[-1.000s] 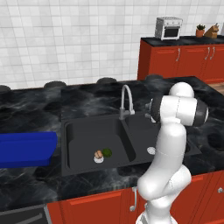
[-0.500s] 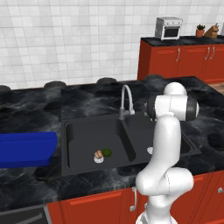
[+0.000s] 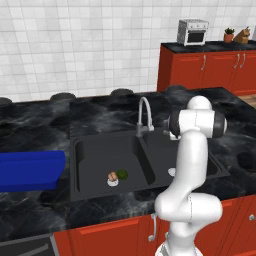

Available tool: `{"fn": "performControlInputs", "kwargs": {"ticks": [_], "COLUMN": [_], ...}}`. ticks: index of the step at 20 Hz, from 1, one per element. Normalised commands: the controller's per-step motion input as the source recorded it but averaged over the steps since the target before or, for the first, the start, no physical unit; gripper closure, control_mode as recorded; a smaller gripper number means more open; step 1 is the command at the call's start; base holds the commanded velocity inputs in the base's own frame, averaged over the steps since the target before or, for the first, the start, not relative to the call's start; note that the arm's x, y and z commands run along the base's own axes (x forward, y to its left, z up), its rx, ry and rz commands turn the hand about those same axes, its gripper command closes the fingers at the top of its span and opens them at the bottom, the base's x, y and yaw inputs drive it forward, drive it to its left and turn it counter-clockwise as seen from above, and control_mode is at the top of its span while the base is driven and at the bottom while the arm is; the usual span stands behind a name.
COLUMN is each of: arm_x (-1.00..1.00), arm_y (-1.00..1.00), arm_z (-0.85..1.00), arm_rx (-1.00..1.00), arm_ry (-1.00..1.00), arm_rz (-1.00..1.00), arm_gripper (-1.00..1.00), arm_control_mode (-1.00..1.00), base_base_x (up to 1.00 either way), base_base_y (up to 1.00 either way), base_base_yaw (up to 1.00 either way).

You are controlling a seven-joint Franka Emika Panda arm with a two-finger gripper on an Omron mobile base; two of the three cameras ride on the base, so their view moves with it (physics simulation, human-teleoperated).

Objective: Pick up all produce items and place them in the sink. Turn on the sink faucet to wash them. Then turn the sink off and put them in the tray.

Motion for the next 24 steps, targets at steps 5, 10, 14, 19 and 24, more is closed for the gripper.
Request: {"fn": "performControlInputs", "kwargs": {"ticks": [5,10,14,19,24], "arm_x": [0.19,0.23,0.27,0.17,0.02], "arm_y": [0.16,0.16,0.12,0.06,0.1], "arm_z": [-0.08,-0.06,-0.05,-0.05,-0.01], "arm_rx": [-0.07,-0.05,-0.03,-0.02,0.0], "arm_ry": [0.0,0.0,0.0,0.0,0.0], "arm_rz": [-0.1,-0.08,-0.05,-0.02,0.0], "arm_gripper": [-1.0,-1.0,-1.0,-1.0,-1.0], "arm_control_mode": [-1.0,-1.0,-1.0,-1.0,-1.0], "base_base_x": [0.0,0.0,0.0,0.0,0.0], "base_base_y": [0.0,0.0,0.0,0.0,0.0], "base_base_yaw": [0.0,0.0,0.0,0.0,0.0]}}
